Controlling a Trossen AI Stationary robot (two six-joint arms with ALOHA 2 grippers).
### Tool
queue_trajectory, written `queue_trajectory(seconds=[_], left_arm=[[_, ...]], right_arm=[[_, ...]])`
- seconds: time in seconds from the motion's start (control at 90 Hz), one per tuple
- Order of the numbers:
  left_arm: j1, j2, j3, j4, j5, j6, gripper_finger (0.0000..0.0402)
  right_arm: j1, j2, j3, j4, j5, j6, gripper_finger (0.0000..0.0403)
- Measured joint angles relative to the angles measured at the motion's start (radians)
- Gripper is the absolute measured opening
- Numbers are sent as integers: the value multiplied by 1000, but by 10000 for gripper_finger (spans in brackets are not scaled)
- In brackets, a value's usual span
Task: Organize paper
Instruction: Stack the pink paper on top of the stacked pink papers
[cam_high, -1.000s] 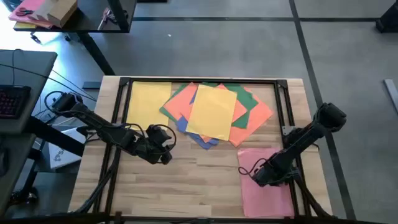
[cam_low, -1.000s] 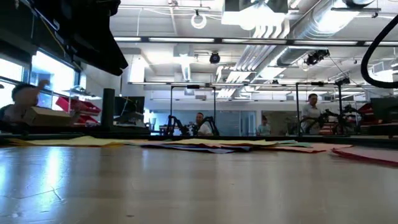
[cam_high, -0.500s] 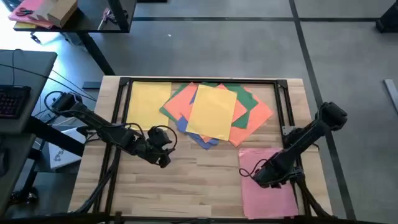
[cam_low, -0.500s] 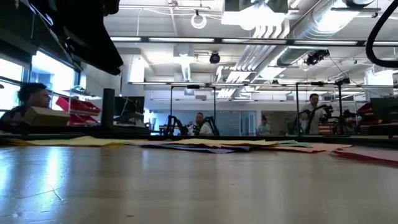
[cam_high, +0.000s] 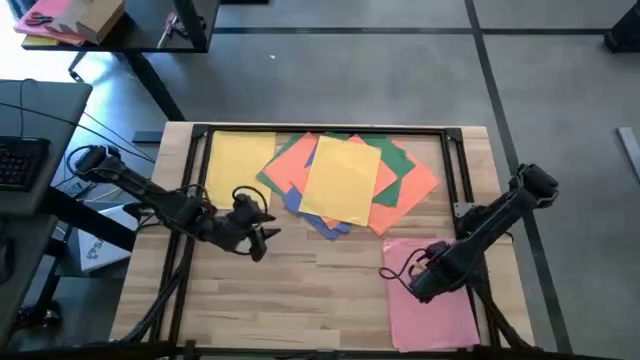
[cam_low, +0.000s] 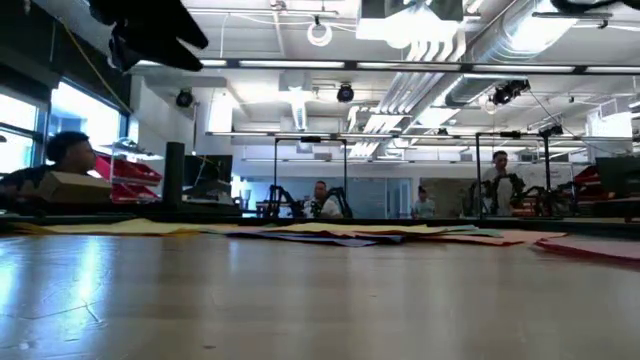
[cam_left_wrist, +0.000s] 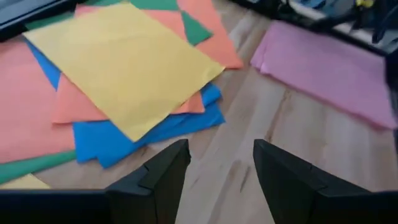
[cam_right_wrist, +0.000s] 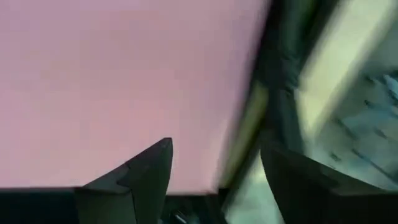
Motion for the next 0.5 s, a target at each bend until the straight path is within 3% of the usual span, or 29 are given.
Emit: queue_trajectory(seconds=[0.122,0.3,0.4,0.5], left_arm=[[19,-15,0,26,47,17,172],[38,-33,0,46,121,17,172],[38,-35,0,45,126,7,172],[38,-35,0,44,124,-37,172]], right_arm=[[-46,0,-49,208,157,-30,231],[-169,0,-122,473,367,-194,226],[-246,1,-142,578,435,-368,208],[-308,1,-182,743,483,-642,185]])
